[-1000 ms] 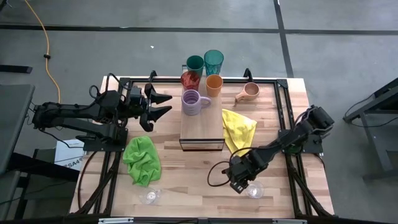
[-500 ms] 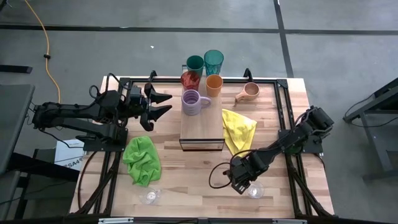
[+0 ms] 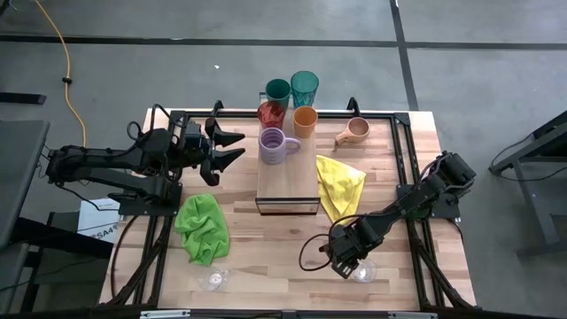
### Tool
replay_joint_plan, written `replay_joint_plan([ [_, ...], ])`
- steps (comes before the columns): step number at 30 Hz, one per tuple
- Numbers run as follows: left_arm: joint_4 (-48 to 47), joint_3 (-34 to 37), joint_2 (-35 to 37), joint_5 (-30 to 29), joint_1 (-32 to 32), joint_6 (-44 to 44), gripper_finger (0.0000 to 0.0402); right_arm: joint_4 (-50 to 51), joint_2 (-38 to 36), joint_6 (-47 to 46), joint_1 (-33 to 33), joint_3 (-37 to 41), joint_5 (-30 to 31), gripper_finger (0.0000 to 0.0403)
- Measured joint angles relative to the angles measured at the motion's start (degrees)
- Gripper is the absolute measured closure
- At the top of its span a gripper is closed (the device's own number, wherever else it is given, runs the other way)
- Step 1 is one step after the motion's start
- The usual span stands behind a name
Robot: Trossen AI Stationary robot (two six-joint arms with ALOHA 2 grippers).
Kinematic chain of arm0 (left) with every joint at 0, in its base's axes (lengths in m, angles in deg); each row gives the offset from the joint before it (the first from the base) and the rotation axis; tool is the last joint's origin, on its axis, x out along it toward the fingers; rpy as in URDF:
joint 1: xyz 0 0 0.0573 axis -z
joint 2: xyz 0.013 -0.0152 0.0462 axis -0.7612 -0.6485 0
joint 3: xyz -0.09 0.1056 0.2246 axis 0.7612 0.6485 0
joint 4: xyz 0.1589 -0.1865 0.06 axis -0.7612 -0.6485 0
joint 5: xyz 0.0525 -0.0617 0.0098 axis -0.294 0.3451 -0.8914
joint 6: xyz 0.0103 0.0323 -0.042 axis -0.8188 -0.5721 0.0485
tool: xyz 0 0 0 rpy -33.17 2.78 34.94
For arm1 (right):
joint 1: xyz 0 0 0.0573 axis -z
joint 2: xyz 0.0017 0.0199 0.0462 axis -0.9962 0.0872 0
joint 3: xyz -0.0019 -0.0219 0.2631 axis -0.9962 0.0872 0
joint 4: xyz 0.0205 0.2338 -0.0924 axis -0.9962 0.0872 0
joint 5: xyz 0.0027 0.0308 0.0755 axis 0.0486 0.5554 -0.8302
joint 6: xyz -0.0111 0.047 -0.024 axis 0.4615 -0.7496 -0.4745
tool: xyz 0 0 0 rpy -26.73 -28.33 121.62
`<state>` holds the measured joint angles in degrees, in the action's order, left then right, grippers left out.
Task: Stack small to large cups/mugs on shelf
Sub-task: Put the right transparent cup on the shelf
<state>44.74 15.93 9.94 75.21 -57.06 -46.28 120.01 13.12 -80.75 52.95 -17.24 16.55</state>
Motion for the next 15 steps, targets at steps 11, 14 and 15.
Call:
replay_joint_plan([
  [11,0.0,0.0,0.0,0.0,0.0,0.0,0.0188,0.3,0.0,0.4,0.0,0.2,0.4,0.031],
  [14,0.0,0.0,0.0,0.0,0.0,0.0,0.0188,0.3,0.0,0.4,0.0,0.2,0.8,0.0329],
  [15,0.0,0.0,0.0,0.0,0.0,0.0,0.0188,0.3,0.0,0.5,0.0,0.2,0.9,0.0337],
])
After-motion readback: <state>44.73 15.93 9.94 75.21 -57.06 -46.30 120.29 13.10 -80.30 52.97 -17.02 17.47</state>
